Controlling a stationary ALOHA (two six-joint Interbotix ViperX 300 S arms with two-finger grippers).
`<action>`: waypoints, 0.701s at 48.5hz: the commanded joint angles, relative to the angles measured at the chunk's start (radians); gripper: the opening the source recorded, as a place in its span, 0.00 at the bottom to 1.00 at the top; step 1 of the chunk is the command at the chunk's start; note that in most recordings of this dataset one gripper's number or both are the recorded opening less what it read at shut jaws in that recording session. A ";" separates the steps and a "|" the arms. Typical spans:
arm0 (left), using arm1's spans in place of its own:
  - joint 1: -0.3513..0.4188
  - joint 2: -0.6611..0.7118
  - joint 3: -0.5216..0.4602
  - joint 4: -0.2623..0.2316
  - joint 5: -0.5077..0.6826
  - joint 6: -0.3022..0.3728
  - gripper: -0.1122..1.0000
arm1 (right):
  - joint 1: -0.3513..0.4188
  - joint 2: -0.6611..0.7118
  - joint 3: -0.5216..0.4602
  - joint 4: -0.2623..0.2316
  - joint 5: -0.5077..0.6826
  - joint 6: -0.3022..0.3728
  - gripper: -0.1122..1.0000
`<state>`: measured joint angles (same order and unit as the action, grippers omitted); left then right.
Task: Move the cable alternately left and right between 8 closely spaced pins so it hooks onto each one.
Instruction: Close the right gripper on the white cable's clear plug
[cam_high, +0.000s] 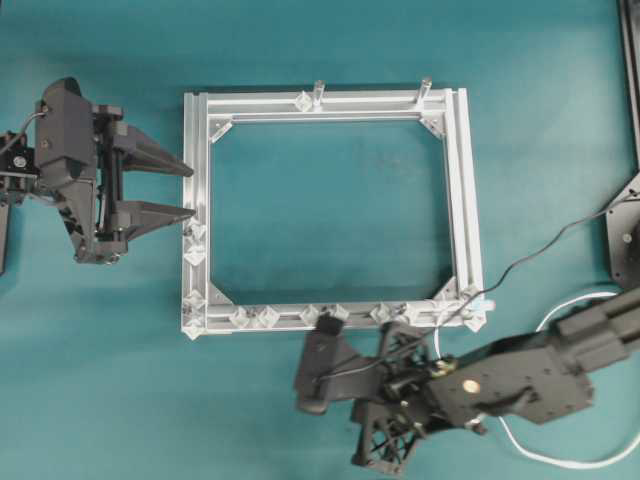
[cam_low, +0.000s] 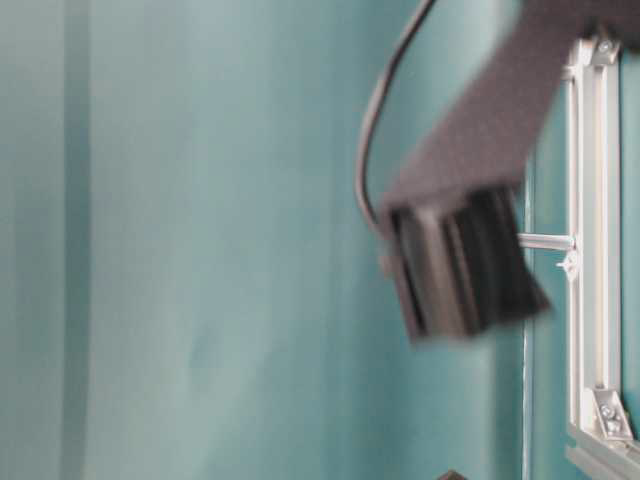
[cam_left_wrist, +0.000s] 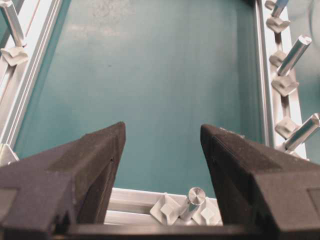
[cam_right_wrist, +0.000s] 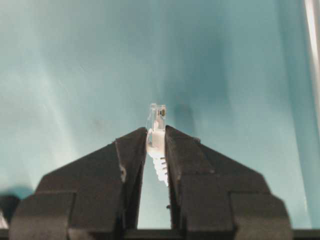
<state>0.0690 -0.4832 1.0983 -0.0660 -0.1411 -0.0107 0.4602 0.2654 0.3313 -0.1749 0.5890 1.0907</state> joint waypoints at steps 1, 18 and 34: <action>-0.003 -0.003 -0.015 0.002 -0.005 -0.009 0.67 | 0.028 -0.074 0.018 -0.052 0.025 0.103 0.23; -0.003 -0.002 -0.018 0.002 -0.005 -0.009 0.67 | 0.101 -0.169 0.107 -0.233 0.210 0.646 0.23; -0.003 -0.002 -0.023 0.002 -0.005 -0.011 0.67 | 0.121 -0.227 0.160 -0.242 0.298 0.930 0.23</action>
<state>0.0690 -0.4817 1.0983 -0.0660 -0.1411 -0.0123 0.5783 0.0767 0.4909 -0.4111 0.8790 1.9926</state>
